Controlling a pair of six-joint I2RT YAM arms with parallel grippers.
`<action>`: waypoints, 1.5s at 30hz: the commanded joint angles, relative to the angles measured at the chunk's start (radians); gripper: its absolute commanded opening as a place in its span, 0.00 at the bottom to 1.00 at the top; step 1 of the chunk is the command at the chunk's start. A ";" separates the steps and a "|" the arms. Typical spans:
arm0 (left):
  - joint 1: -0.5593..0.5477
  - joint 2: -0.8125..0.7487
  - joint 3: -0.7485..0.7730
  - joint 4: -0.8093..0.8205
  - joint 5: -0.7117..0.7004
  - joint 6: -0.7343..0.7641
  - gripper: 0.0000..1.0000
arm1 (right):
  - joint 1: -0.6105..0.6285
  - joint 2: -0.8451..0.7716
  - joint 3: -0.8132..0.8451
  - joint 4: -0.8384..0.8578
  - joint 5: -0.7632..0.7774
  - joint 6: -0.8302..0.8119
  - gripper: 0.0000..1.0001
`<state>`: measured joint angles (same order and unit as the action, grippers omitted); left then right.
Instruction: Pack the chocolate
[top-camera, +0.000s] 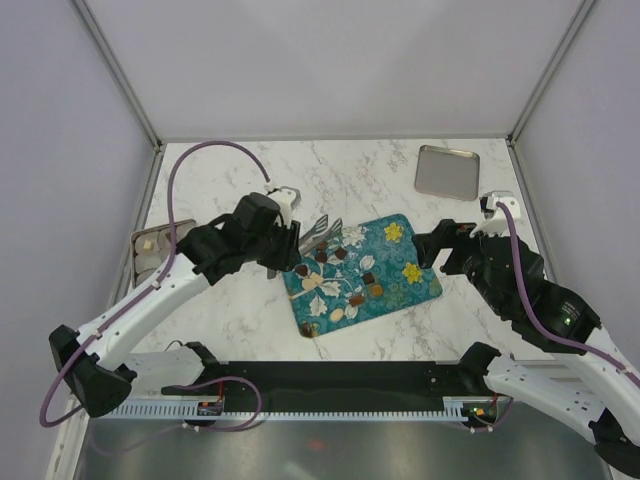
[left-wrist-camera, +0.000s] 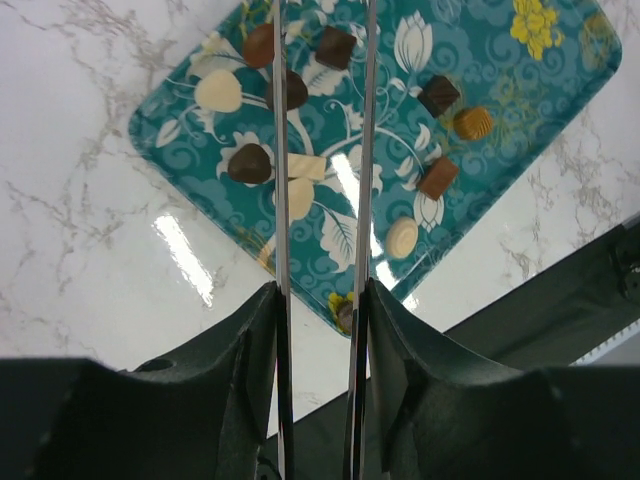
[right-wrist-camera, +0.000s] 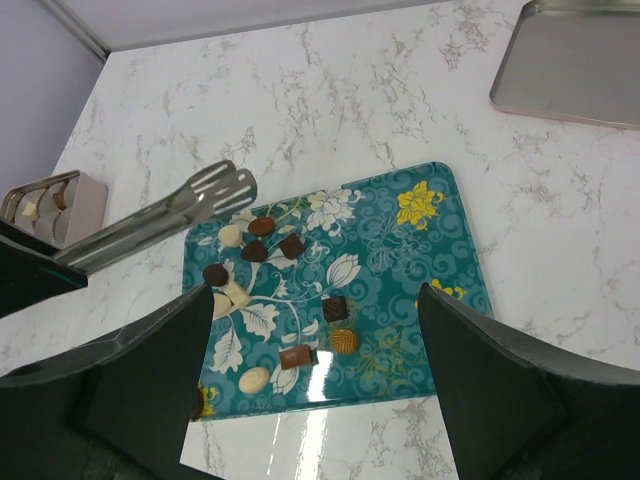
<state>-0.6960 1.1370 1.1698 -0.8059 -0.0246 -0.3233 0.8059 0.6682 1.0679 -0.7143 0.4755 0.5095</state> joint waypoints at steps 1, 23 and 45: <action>-0.091 0.036 -0.019 0.056 -0.054 -0.046 0.45 | 0.004 -0.010 -0.008 0.003 0.049 -0.017 0.92; -0.155 0.162 -0.145 0.198 -0.080 0.021 0.50 | 0.004 -0.038 -0.016 -0.004 0.074 -0.023 0.92; -0.204 0.214 -0.125 0.159 -0.106 -0.002 0.43 | 0.003 -0.073 -0.013 -0.017 0.095 -0.029 0.92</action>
<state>-0.8898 1.3472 1.0252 -0.6445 -0.1043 -0.3286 0.8059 0.6056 1.0531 -0.7284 0.5510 0.4927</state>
